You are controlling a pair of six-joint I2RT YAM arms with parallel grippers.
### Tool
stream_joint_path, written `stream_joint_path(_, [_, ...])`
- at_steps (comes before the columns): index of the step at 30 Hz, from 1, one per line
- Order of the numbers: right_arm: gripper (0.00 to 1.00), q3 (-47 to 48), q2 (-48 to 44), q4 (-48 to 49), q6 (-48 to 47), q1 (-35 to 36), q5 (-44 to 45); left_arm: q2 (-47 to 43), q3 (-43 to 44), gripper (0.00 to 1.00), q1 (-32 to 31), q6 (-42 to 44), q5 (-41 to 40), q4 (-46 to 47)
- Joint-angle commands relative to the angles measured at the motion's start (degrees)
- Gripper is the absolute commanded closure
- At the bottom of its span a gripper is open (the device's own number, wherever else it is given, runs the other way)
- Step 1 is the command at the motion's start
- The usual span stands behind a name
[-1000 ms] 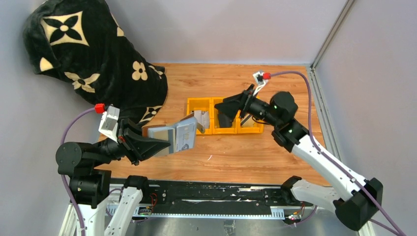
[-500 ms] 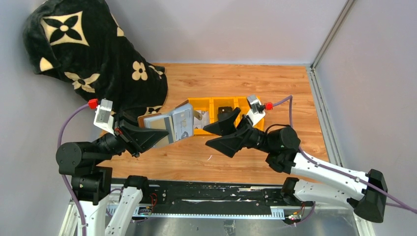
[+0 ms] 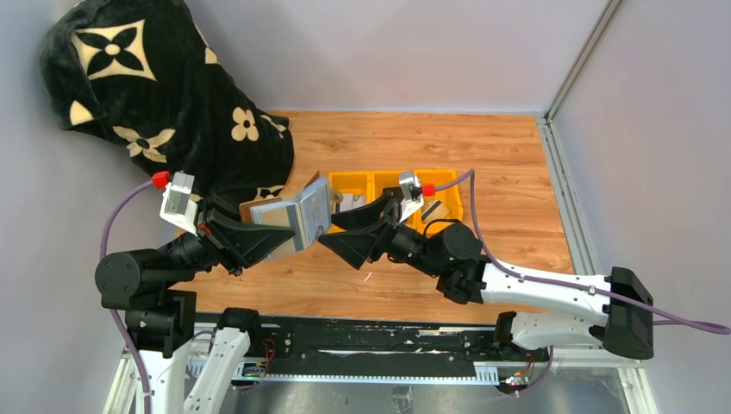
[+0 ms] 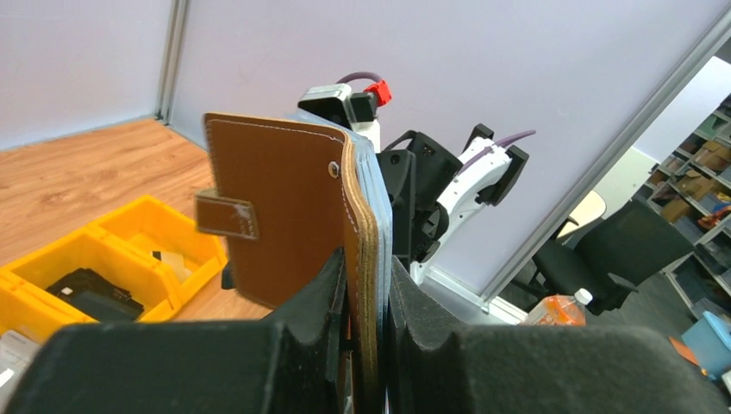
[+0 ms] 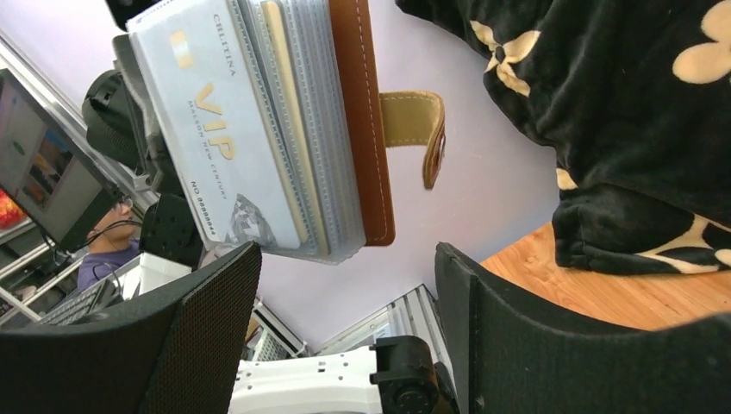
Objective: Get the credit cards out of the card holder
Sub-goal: Remove the credit card from the card holder.
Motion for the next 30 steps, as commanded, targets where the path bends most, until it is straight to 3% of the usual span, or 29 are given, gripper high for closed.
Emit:
stream_joint_path(1, [0.23, 3.7, 3.0, 3.9, 3.1, 0.9, 4.2, 0.3, 0.6, 1.0, -0.3, -2.7, 1.5, 5.7])
stream_joint_path(7, [0.22, 0.4, 10.7, 29.5, 13.1, 0.2, 0.9, 0.3, 1.0, 1.0, -0.3, -4.3, 2.6, 7.3])
stream_joint_path(12, [0.22, 0.9, 14.5, 41.6, 18.4, -0.6, -5.5, 0.0, 1.2, 1.0, -0.3, -4.9, 3.3, 7.9])
stream_joint_path(25, [0.19, 1.4, 10.9, 41.9, 16.4, -0.5, -12.4, -0.2, 1.2, 1.0, -0.3, -4.2, 2.7, 7.2])
stream_joint_path(30, [0.45, 2.0, 9.2, 34.3, 13.5, -0.5, -12.6, -0.6, 0.8, 1.0, -0.3, -2.9, 1.7, 5.2])
